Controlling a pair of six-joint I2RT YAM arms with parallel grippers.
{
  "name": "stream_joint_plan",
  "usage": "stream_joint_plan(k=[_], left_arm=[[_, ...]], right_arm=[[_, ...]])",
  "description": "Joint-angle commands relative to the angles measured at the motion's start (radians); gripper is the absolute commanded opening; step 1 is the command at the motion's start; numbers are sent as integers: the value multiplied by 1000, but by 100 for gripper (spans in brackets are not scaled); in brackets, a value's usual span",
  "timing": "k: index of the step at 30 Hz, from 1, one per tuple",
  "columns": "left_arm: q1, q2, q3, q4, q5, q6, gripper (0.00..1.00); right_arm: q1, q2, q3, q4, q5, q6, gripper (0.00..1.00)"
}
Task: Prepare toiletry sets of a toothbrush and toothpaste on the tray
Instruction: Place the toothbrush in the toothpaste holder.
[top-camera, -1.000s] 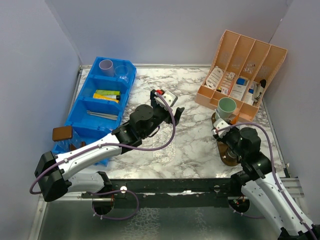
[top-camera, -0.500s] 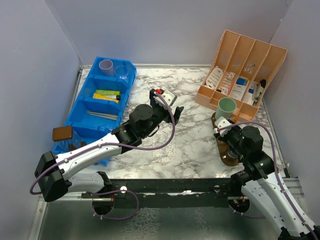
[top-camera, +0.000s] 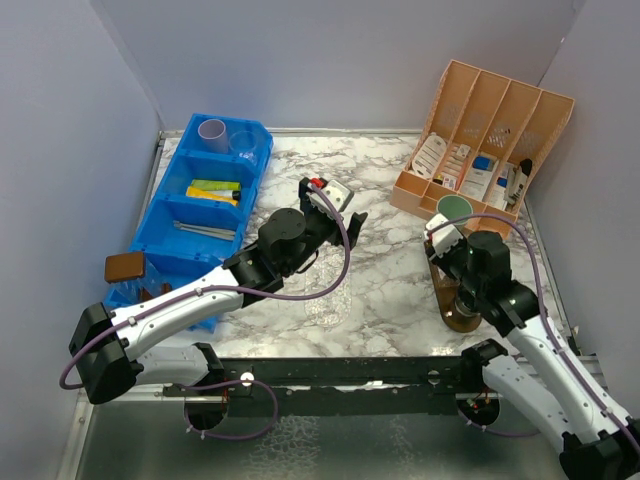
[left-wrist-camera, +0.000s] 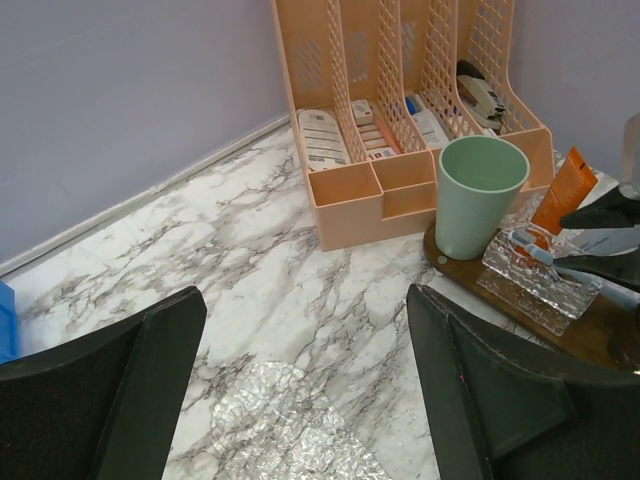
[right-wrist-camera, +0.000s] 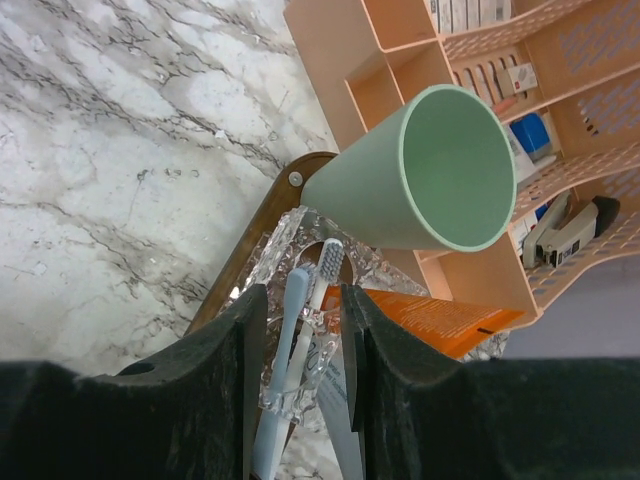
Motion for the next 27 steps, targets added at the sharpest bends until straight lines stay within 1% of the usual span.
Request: stream_joint_plan(k=[1, 6, 11, 13, 20, 27], left_arm=[[3, -35, -10, 30, -12, -2, 85], [4, -42, -12, 29, -15, 0, 85], [4, -44, -12, 31, -15, 0, 85], [3, -44, -12, 32, -13, -2, 85], [7, -41, -13, 32, -15, -3, 85], [9, -41, -14, 32, -11, -5, 85]], right_arm=[[-3, 73, 58, 0, 92, 58, 37], [-2, 120, 90, -57, 45, 45, 40], [-3, 142, 86, -87, 78, 49, 41], [-2, 144, 75, -64, 95, 50, 41], [-3, 174, 54, 14, 95, 63, 35], [-2, 184, 43, 23, 91, 64, 34]])
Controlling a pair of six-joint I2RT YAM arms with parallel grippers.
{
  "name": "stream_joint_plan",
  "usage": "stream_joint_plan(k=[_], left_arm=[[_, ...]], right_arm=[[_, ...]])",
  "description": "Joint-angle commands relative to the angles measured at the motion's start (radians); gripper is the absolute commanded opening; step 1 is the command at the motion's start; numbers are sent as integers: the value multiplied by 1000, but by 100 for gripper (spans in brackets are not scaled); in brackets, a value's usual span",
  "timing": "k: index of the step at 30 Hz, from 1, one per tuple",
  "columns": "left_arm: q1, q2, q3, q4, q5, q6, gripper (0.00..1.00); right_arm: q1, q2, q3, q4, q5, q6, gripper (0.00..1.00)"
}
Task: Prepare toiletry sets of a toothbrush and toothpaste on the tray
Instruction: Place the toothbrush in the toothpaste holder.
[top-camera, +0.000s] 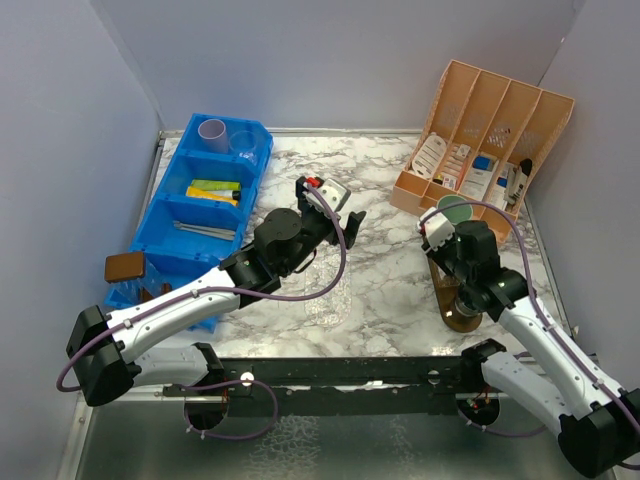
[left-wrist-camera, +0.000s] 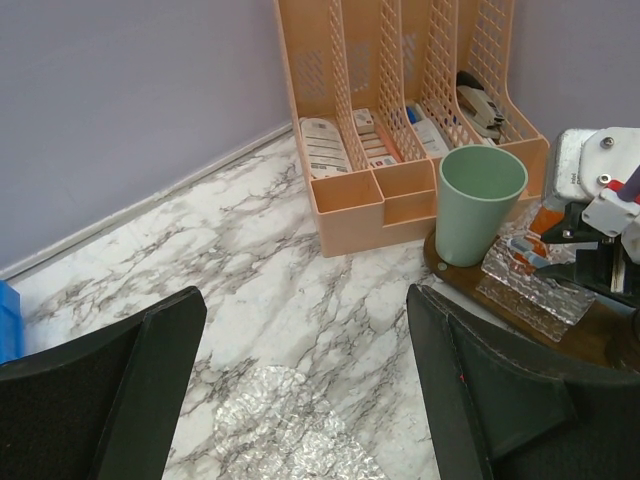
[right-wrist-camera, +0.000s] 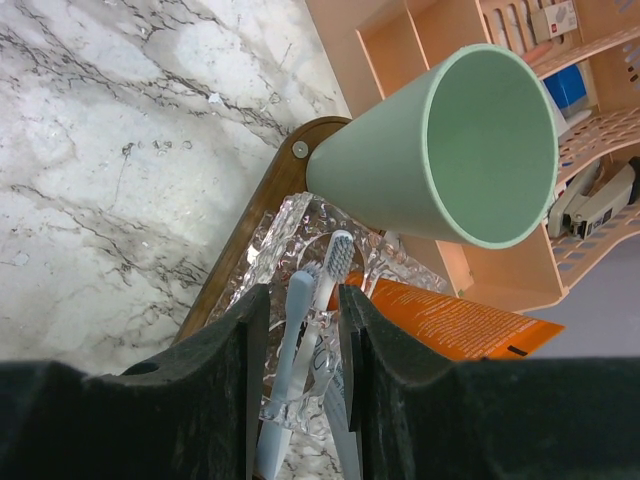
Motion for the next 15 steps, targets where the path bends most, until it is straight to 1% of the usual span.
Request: stream_joint_plan(k=[1, 10, 15], left_arm=[[6, -21, -12, 32, -9, -6, 85], [8, -19, -11, 32, -3, -11, 85], [8, -19, -12, 32, -3, -12, 85]], right_arm=[[-2, -3, -20, 41, 19, 13, 34], [-2, 13, -30, 55, 33, 6, 34], [-3, 22, -31, 62, 31, 5, 31]])
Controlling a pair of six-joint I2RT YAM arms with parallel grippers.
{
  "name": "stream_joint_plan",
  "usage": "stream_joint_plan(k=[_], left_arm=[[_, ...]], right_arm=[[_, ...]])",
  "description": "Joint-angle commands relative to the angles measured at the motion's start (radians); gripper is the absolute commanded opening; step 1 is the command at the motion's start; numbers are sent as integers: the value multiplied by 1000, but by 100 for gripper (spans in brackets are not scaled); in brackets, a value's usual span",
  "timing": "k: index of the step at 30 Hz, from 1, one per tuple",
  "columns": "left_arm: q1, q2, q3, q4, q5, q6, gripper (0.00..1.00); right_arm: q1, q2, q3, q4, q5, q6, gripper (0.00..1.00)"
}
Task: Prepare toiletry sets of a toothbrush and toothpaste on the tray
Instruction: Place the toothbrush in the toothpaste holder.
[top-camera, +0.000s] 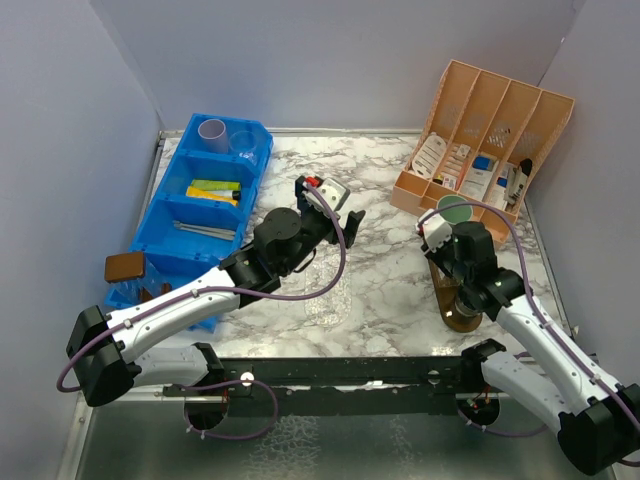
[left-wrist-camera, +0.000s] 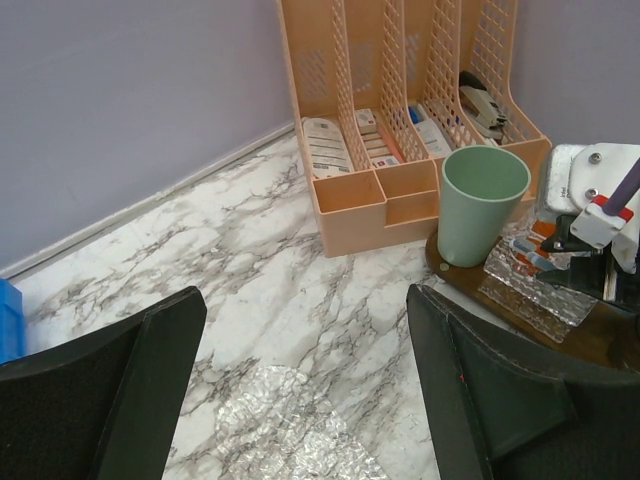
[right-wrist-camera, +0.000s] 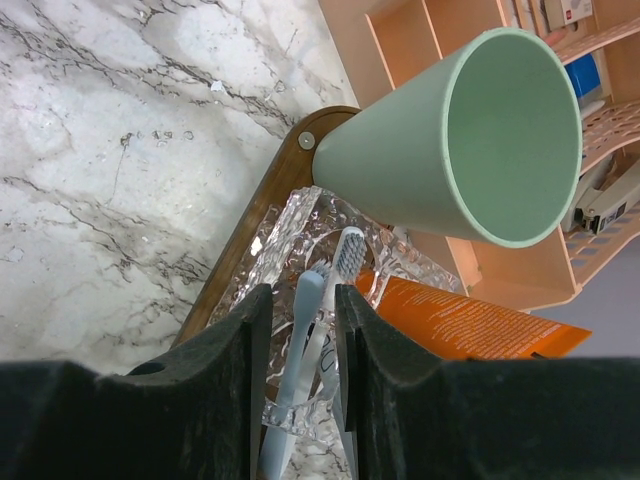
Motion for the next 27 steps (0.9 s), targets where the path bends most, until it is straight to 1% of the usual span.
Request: stream_joint_plan(k=[1, 8, 13, 27], left_arm=[[3, -19, -12, 33, -2, -11, 85], [3, -19, -12, 32, 1, -13, 85], [3, -19, -12, 32, 0, -14, 85], [5, -21, -12, 32, 4, -18, 85]], right_arm=[[-3, 8, -10, 44, 22, 1, 31], [-2, 8, -23, 52, 26, -4, 32], [-3, 7, -34, 61, 24, -7, 30], [-2, 1, -30, 68, 1, -15, 18]])
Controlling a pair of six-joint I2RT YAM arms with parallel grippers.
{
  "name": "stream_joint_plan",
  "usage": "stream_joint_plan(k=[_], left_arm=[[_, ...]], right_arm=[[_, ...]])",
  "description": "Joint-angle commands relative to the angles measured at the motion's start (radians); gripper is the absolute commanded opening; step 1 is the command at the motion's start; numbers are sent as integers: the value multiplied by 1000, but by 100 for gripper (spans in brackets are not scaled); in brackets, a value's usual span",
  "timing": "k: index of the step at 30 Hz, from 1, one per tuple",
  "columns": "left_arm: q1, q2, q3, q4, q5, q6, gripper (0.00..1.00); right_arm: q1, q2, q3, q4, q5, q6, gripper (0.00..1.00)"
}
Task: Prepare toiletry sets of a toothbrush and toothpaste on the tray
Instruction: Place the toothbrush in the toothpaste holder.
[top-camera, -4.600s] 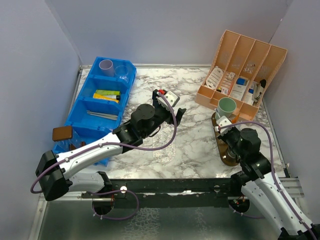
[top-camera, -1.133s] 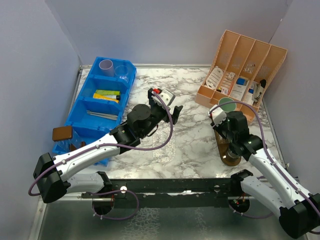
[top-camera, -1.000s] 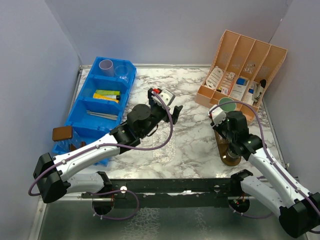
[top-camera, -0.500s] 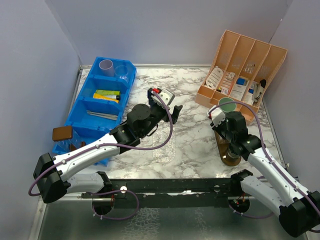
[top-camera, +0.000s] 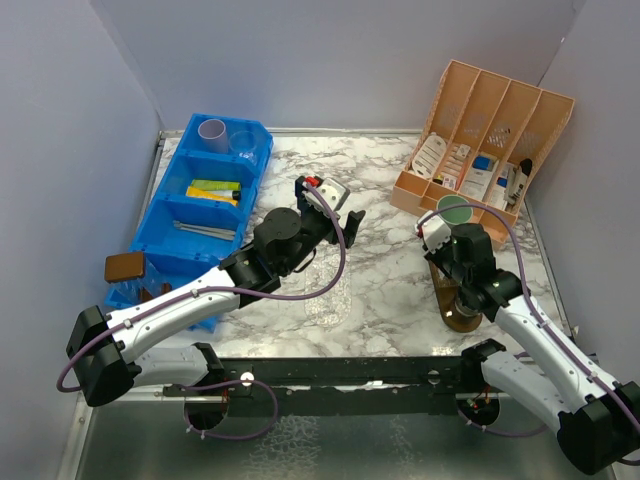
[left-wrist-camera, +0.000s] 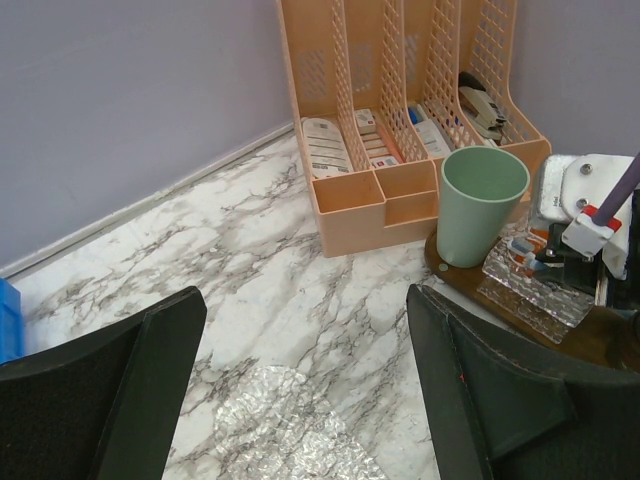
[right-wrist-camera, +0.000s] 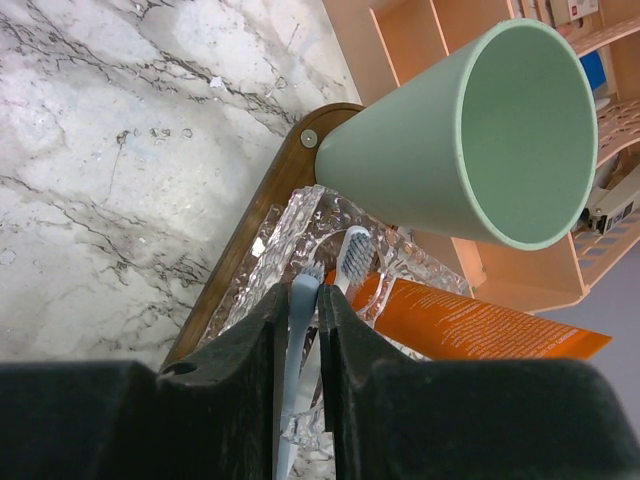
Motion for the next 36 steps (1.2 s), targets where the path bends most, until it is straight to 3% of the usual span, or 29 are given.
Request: stream_joint_plan(k=[1, 17, 36], left_arm=[[4, -21, -12, 33, 3, -14, 85], [7, -17, -12, 33, 8, -20, 85], [10, -13, -11, 33, 14, -24, 85]], right_arm=[[-2, -8, 2, 33, -5, -3, 17], [-4, -51, 12, 74, -58, 68, 6], [-2, -112, 65, 117, -34, 180, 1]])
